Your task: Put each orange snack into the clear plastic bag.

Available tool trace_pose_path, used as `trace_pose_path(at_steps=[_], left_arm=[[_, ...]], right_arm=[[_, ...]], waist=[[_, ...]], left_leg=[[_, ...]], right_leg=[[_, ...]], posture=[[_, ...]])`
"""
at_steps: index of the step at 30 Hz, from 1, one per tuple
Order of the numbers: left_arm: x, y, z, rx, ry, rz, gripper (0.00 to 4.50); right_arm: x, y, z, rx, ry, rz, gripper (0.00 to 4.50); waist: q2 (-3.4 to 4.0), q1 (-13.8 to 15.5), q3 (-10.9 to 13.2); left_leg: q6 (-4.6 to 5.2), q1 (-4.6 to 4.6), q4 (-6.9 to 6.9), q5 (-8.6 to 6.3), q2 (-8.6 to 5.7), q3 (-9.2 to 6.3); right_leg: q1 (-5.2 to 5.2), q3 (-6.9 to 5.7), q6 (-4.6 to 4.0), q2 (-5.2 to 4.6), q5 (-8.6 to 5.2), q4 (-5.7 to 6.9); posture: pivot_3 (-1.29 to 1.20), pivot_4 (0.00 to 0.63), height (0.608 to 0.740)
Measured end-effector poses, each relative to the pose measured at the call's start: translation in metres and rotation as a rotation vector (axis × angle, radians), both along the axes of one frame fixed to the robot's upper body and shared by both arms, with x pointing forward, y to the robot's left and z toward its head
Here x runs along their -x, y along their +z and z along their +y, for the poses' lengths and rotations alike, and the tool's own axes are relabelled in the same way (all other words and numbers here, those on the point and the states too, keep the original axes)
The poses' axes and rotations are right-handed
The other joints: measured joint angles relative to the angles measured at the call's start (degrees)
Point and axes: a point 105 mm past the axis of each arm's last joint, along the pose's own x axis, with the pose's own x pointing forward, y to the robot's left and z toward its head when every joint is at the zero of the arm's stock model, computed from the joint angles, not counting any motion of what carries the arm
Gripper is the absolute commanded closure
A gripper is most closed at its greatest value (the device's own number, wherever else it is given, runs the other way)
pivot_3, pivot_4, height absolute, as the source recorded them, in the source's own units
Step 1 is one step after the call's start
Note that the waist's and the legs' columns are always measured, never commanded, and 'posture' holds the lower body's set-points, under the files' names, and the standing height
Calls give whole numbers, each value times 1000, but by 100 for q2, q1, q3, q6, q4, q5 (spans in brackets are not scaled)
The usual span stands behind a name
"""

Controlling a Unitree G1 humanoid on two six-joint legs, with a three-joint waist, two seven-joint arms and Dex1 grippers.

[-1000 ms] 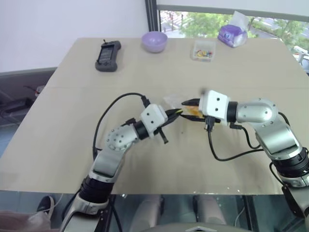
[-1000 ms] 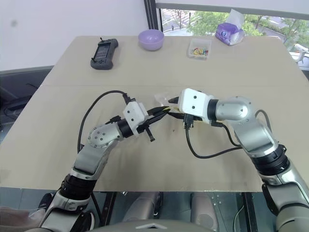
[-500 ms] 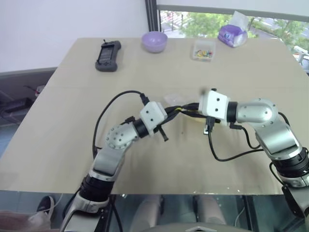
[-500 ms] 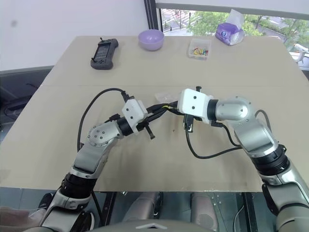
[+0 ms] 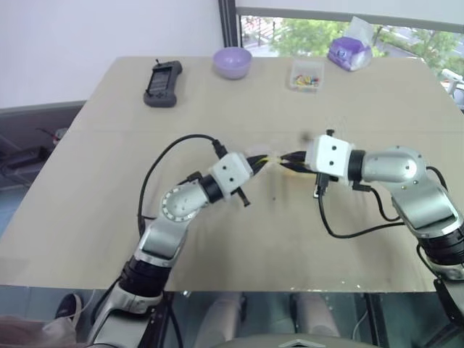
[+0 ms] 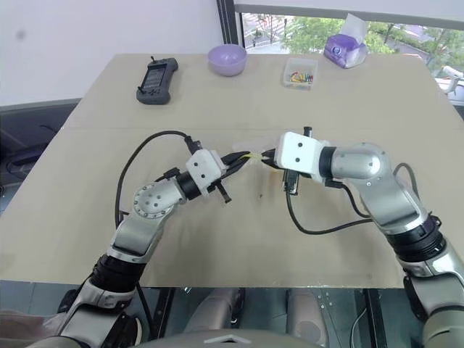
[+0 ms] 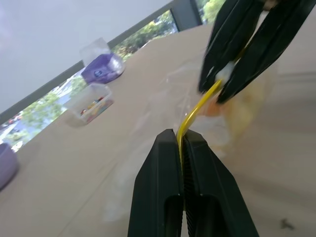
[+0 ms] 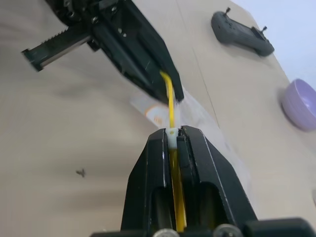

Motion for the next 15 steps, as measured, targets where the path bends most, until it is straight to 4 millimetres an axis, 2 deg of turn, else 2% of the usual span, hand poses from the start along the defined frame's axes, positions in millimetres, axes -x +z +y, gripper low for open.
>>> trace_pose_path(at_steps=[15], left_arm=[[-17,-1,20,-40,133,-41,4500]], right_arm=[[-10,0,-27,22,-84,-18,4446]], waist=[[0,3,0]], left_leg=[[0,0,0,0,0,2]], right_leg=[[0,0,0,0,0,0]], posture=[[0,150,740]])
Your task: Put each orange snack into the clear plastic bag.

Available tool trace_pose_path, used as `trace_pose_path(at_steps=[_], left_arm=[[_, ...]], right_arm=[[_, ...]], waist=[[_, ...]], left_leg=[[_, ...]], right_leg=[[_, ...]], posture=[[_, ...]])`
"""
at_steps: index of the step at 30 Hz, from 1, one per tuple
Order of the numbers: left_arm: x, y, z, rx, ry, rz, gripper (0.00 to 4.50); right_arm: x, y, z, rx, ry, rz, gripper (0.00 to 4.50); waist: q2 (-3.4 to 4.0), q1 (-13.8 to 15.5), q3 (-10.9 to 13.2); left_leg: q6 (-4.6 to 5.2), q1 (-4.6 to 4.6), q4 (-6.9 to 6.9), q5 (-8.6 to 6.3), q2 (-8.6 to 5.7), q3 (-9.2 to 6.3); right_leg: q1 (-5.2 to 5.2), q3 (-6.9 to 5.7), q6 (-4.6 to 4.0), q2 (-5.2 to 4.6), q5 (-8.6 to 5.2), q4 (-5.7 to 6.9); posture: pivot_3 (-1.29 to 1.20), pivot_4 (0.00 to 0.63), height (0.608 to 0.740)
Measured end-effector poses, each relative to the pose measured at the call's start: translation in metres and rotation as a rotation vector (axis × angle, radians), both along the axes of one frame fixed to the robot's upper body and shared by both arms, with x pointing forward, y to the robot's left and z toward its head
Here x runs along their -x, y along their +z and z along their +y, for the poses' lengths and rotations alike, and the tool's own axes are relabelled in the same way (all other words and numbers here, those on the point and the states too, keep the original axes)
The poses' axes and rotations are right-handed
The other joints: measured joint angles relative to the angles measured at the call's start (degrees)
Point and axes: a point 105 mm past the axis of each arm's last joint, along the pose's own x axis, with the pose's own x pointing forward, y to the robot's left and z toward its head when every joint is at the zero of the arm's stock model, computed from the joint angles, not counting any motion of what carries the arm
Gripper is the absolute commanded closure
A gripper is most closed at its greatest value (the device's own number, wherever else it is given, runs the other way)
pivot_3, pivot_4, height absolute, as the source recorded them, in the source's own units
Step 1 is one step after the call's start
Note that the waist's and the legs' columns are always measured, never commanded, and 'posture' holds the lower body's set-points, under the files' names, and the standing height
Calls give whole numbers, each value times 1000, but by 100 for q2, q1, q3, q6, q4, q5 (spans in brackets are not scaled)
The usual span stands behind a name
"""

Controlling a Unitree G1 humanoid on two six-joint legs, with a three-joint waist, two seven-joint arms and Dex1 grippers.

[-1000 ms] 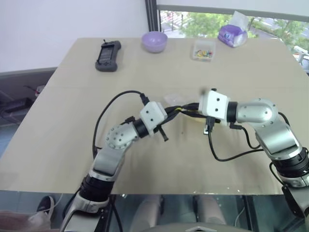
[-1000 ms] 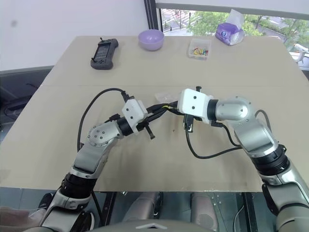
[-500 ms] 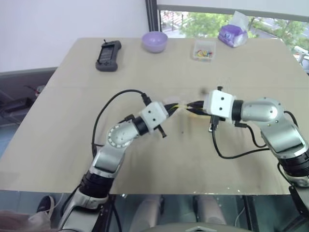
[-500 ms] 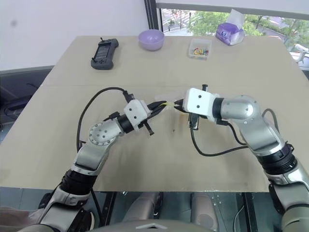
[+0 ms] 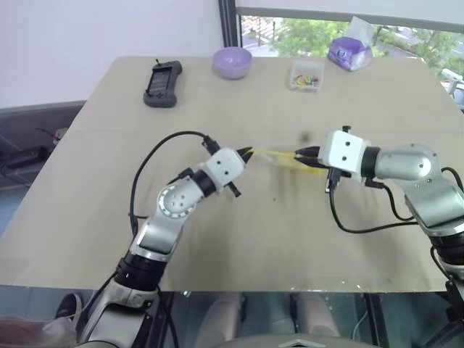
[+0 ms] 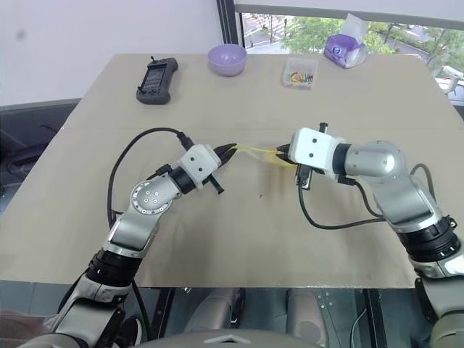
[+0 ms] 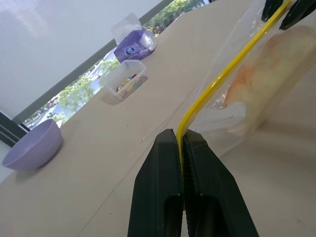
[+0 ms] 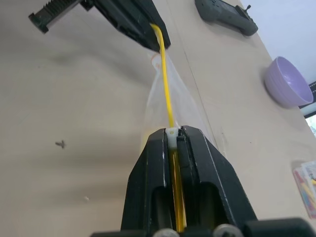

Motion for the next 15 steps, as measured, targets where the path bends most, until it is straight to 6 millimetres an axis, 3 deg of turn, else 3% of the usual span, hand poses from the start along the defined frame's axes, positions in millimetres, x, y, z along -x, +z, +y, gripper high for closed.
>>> trace_pose_path(at_steps=[9,15], left_arm=[[-5,2,5,2,39,-17,4500],[-9,1,10,-4,69,-21,4500]], right_arm=[[-3,-3,-25,51,-65,-9,4446],[-4,-5,-30,62,-81,-11,4446]], waist=[[0,3,0],[0,-6,0]], left_leg=[[0,0,0,0,0,2],[0,0,0,0,0,3]], right_leg=[[0,1,0,0,0,0],[-1,3,0,0,0,1]], posture=[[0,150,740],[0,150,740]])
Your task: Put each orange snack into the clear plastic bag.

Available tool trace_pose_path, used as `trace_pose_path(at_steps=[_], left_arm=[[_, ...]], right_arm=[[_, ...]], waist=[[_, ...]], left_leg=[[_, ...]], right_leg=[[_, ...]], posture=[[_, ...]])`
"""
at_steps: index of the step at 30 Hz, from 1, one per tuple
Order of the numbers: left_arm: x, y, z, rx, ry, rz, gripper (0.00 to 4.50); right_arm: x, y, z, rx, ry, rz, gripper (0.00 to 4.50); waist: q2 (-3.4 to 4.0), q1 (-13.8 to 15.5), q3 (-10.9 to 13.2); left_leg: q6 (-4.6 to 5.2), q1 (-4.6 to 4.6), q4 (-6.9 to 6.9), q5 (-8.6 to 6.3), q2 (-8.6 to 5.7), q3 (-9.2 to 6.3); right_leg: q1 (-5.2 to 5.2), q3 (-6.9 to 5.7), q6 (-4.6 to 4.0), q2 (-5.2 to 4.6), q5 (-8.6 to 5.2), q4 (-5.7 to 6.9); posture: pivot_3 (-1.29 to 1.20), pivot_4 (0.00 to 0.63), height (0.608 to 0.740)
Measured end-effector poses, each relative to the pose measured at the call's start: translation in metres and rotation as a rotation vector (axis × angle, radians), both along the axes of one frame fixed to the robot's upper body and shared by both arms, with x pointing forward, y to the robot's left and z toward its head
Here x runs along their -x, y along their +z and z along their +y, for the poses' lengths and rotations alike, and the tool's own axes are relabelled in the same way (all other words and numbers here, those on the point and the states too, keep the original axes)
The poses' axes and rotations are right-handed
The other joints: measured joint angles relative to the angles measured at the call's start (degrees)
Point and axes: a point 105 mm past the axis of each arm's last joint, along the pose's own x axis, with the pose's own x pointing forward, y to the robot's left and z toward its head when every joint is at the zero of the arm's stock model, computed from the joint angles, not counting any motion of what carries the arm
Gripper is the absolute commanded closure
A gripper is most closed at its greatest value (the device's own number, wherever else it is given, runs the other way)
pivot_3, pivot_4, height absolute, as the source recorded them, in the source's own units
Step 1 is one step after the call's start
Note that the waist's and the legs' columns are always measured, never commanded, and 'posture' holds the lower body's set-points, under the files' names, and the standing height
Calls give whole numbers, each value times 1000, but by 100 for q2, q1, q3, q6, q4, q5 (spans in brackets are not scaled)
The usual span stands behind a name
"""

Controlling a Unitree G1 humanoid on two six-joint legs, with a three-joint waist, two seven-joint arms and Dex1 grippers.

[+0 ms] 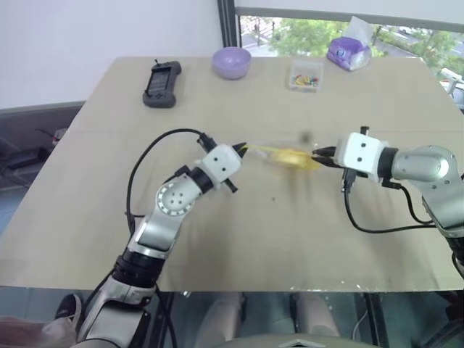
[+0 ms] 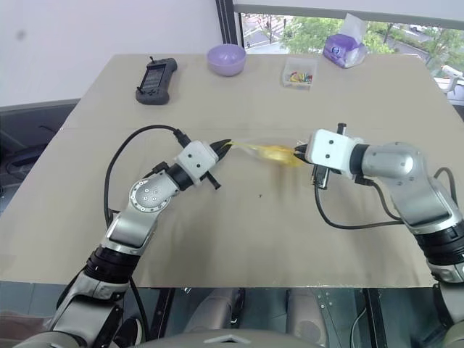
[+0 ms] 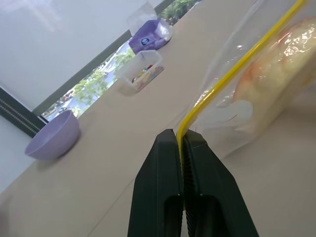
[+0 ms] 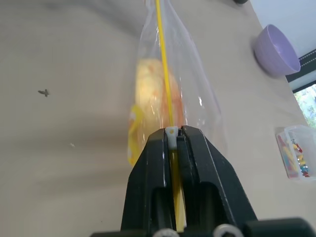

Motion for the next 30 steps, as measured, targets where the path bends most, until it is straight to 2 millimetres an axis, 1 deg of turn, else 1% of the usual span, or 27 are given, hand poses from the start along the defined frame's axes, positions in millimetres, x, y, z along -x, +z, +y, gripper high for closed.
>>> trace_pose_path(at_steps=[7,23,28,30], left_arm=[[-2,1,3,0,22,-10,4500],[-4,2,4,1,36,-16,4500],[-5,4,4,7,36,-19,4500],[-6,4,5,9,40,-15,4500]], right_arm=[[-1,1,-7,14,-21,-7,4446],[-2,3,-15,19,-44,-26,4446],[-6,6,-18,2,-62,-54,4446],[-11,7,-21,-8,-86,-68,4446]], waist=[[0,2,0],[0,3,0],[0,2,0],[0,-1,0]], left_leg=[[0,0,0,0,0,-1],[0,0,0,0,0,0],[0,0,0,0,0,0],[0,0,0,0,0,2]], right_leg=[[0,0,0,0,0,0],[0,0,0,0,0,0],[0,0,0,0,0,0],[0,1,0,0,0,1]], posture=[[0,150,740],[0,150,740],[0,150,740],[0,150,740]])
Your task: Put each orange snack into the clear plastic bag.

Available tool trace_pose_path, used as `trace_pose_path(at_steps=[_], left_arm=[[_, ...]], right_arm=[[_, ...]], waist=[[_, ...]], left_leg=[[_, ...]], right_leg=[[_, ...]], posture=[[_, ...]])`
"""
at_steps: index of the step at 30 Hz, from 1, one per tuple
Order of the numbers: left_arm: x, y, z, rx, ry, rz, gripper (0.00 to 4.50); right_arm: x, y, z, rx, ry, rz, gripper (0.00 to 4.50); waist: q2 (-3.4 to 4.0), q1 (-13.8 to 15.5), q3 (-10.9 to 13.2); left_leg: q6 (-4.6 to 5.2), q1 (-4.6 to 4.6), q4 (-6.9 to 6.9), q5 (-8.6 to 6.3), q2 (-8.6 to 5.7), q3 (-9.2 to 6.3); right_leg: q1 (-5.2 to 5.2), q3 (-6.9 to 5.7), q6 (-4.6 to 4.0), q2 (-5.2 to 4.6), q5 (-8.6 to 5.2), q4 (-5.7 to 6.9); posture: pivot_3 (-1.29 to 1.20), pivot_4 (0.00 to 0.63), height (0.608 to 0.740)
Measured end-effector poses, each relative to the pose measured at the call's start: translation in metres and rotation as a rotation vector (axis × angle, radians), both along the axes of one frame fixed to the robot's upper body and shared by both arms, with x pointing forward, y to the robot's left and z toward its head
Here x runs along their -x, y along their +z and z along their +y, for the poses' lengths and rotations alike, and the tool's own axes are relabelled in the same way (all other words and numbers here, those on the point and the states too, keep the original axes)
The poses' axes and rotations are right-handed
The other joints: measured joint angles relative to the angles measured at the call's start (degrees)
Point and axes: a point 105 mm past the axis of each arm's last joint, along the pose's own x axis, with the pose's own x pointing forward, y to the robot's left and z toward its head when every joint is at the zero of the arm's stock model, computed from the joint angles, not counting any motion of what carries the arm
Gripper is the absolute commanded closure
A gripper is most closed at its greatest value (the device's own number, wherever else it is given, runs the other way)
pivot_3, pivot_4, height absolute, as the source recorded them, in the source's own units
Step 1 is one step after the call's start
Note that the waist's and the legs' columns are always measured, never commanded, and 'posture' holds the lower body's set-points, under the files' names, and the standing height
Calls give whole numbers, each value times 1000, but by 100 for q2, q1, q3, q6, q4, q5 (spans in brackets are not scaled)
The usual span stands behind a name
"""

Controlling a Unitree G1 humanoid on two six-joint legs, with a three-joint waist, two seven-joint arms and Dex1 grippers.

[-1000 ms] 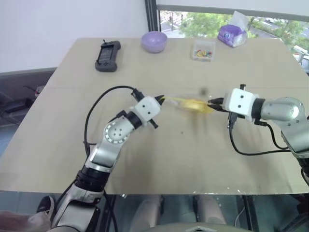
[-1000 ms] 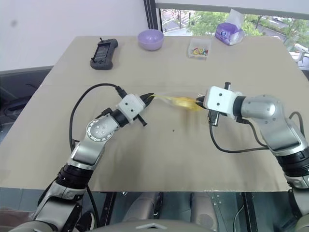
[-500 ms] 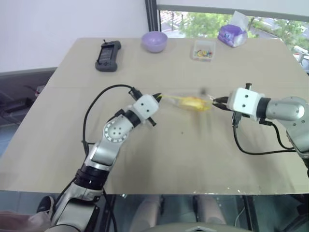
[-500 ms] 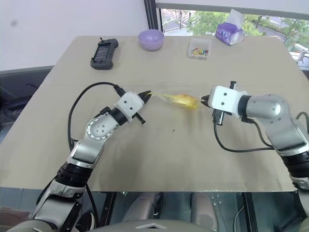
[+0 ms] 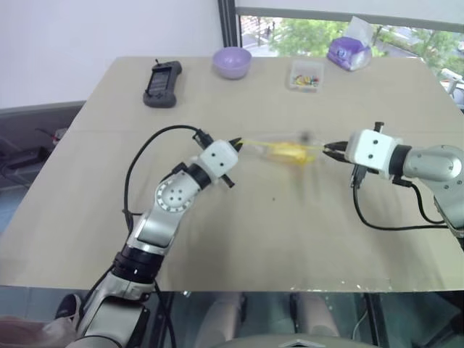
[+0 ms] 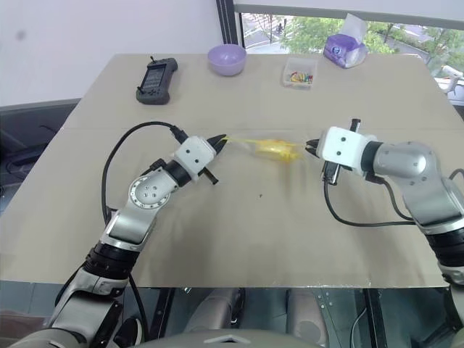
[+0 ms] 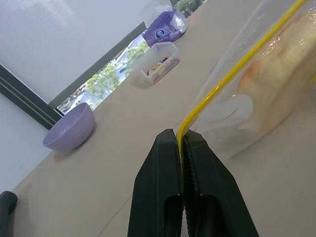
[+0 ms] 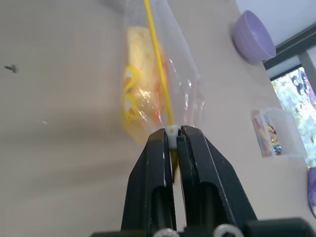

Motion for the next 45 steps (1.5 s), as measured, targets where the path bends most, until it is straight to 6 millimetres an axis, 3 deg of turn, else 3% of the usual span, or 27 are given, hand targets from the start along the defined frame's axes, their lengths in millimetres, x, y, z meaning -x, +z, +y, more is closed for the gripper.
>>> trace_pose_path(at_steps=[4,9,12,16,18,20,21,23,24,26,27,28,29,30,33,34,37,42,45], left_arm=[[-12,14,-4,20,9,-35,4500],[-45,60,-14,51,45,-165,4500],[-66,95,-18,62,79,-274,4500],[-70,132,-15,116,101,-386,4500],[-69,130,-14,123,93,-386,4500],[-66,109,-13,120,62,-324,4500],[-59,88,-11,106,32,-264,4500],[-38,18,-9,45,-41,-29,4500],[-33,2,-9,29,-56,26,4500],[-6,-38,-7,-33,-122,205,4500],[-4,-40,-8,-37,-128,218,4500],[3,-40,-7,-55,-143,236,3979],[16,-44,-5,-80,-164,266,3979],[35,-60,-2,-103,-175,367,3711],[43,-63,2,-71,-152,429,2675],[43,-58,4,-40,-144,435,2661],[45,-41,10,48,-143,431,2661],[52,-16,45,226,-105,486,2661],[67,-1,76,281,-69,530,2661]], right_arm=[[-16,15,-1,-34,-34,-86,4446],[-52,52,-1,-87,-111,-268,4446],[-72,89,1,-120,-155,-434,4446],[-73,107,4,-157,-143,-514,4446],[-71,101,4,-161,-136,-488,4446],[-64,80,2,-164,-126,-386,4446],[-55,61,0,-150,-114,-298,4446],[-34,11,-3,-122,-99,-70,4446],[-31,2,-5,-118,-99,-26,4446],[-14,-20,-3,-119,-98,110,4446],[-13,-22,-3,-121,-100,122,4446],[-9,-23,-2,-127,-101,143,3911],[-1,-27,-2,-133,-102,180,3911],[10,-39,-4,-141,-117,270,3573],[20,-44,-14,-134,-144,334,2502],[22,-41,-14,-148,-140,333,1960],[31,-36,-16,-207,-118,379,1960],[42,-18,-33,-388,-88,436,1960],[49,-7,-61,-530,-137,492,1960]], waist=[[-2,5,1],[-4,-12,3],[-11,-24,8],[-13,-33,8],[-13,-34,7],[-10,-36,0],[-8,-42,-3],[-7,-73,-1],[-6,-90,0],[-6,-159,4],[-4,-152,6],[-3,-152,6],[2,-149,3],[4,-108,6],[5,7,21],[4,18,21],[3,27,22],[1,-4,23],[1,12,23]], left_leg=[[0,0,2,0,-2,2],[-1,-6,7,1,-5,26],[-2,-14,5,1,-4,33],[0,-21,-18,0,-2,33],[2,-22,-20,-1,-2,32],[5,-26,-21,-3,1,20],[8,-25,-23,-5,3,16],[12,-52,-18,-7,7,17],[12,-63,-14,-7,9,15],[11,-105,36,-7,7,15],[10,-101,46,-6,4,15],[7,-102,52,-3,3,12],[9,-70,60,-4,6,14],[39,50,38,-23,6,25],[40,111,15,-24,8,23],[40,110,15,-24,11,18],[38,102,10,-24,26,6],[38,99,-12,-24,39,18],[38,99,-24,-24,45,16]], right_leg=[[0,-2,0,0,0,2],[-5,-2,1,0,0,5],[-18,0,0,0,0,1],[-22,-1,0,-7,0,-38],[-23,-2,0,-10,0,-52],[-24,-4,0,-10,0,-61],[-25,-7,0,-10,0,-63],[-47,-6,0,-13,0,-58],[-57,-7,0,-13,0,-49],[-106,-3,-1,-14,0,21],[-102,-4,-1,-13,1,27],[-102,-6,-1,-10,3,36],[-67,-6,-7,0,8,37],[50,-2,-6,0,6,20],[110,-14,-3,1,4,6],[109,-17,-4,2,4,7],[106,-17,-4,1,4,-2],[105,-14,-5,3,5,-37],[108,-17,-6,6,6,-57]], posture=[[0,150,740],[0,150,740],[0,150,740],[0,150,740],[0,150,740],[0,150,740],[0,150,740],[0,150,740],[0,150,740],[0,150,740],[0,150,740],[0,150,740],[0,150,740],[0,150,740],[0,150,740],[0,150,740],[0,150,740],[0,150,740],[0,150,740]])
